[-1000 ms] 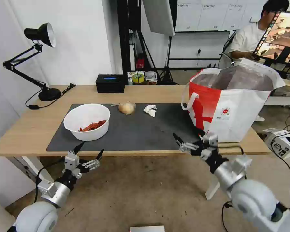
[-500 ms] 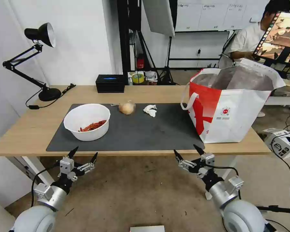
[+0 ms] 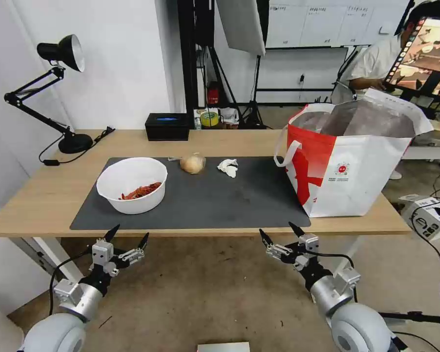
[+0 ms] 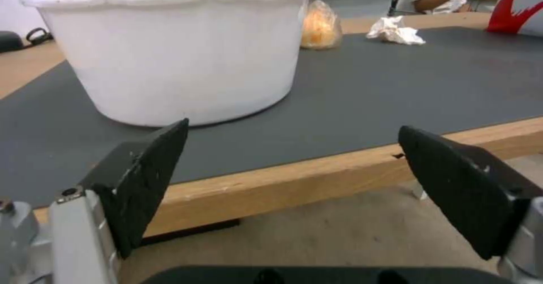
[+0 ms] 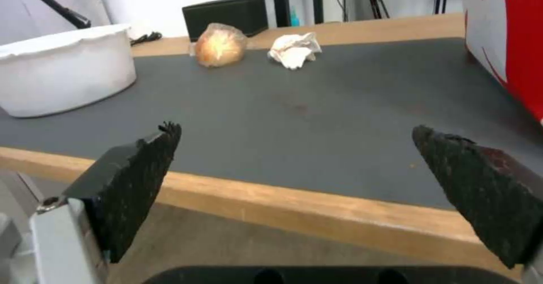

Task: Pick up the trash from the table and place it into the takeout bag.

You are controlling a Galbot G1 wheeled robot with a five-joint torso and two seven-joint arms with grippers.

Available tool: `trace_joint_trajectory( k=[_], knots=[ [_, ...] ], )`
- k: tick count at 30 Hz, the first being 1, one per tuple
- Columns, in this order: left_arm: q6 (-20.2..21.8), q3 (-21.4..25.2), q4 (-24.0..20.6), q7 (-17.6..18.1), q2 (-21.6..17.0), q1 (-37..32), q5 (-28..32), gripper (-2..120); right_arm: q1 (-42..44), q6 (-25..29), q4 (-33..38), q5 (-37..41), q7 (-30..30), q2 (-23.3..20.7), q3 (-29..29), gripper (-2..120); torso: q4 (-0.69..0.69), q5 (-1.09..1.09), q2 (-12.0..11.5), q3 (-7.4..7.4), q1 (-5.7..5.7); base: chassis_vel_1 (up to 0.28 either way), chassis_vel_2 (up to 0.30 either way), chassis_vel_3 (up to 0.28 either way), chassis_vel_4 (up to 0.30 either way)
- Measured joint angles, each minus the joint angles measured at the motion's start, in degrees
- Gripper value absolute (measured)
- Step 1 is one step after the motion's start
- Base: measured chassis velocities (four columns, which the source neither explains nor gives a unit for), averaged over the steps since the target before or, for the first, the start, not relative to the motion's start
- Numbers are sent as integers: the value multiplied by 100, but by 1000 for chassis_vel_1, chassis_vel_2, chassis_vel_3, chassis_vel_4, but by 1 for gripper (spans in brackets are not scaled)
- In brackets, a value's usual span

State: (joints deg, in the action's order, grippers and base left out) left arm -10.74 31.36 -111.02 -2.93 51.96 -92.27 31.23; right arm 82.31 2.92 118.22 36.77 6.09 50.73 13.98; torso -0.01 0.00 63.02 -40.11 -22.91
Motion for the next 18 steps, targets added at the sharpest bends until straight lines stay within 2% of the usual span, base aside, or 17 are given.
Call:
trace_joint_trajectory(
  k=[6, 8, 10, 14, 15, 18],
  knots=[
    [-7, -40, 28, -1, -14, 26, -5, 100, -668, -267, -121, 200, 165, -92, -441, 100, -1, 0, 0, 0, 0, 0, 0, 0, 0],
    [-8, -58, 30, -1, -9, 39, -9, 100, -1351, -480, -304, 333, 297, -109, -881, 100, 0, 2, 0, 0, 0, 0, 0, 0, 0],
    [-9, -58, 30, -1, -7, 39, -9, 100, -1424, -499, -324, 348, 311, -109, -922, 100, 0, 1, 0, 0, 0, 0, 0, 0, 0],
    [-10, -62, 18, 12, 18, 42, -14, 100, -3352, -911, -1010, 907, 674, 60, -2096, 100, 2, -2, 0, -1, -1, 0, 0, 0, 0],
    [-10, -62, 18, 12, 18, 42, -14, 100, -3352, -911, -1010, 907, 674, 60, -2096, 100, 2, -2, 0, -1, -1, 0, 0, 0, 0],
    [-10, -57, 12, 18, 65, 37, -24, 100, -4490, -1110, -1702, 1360, 874, 362, -2686, 100, 2, -1, 0, -1, -2, 0, 0, 0, 0]
  ],
)
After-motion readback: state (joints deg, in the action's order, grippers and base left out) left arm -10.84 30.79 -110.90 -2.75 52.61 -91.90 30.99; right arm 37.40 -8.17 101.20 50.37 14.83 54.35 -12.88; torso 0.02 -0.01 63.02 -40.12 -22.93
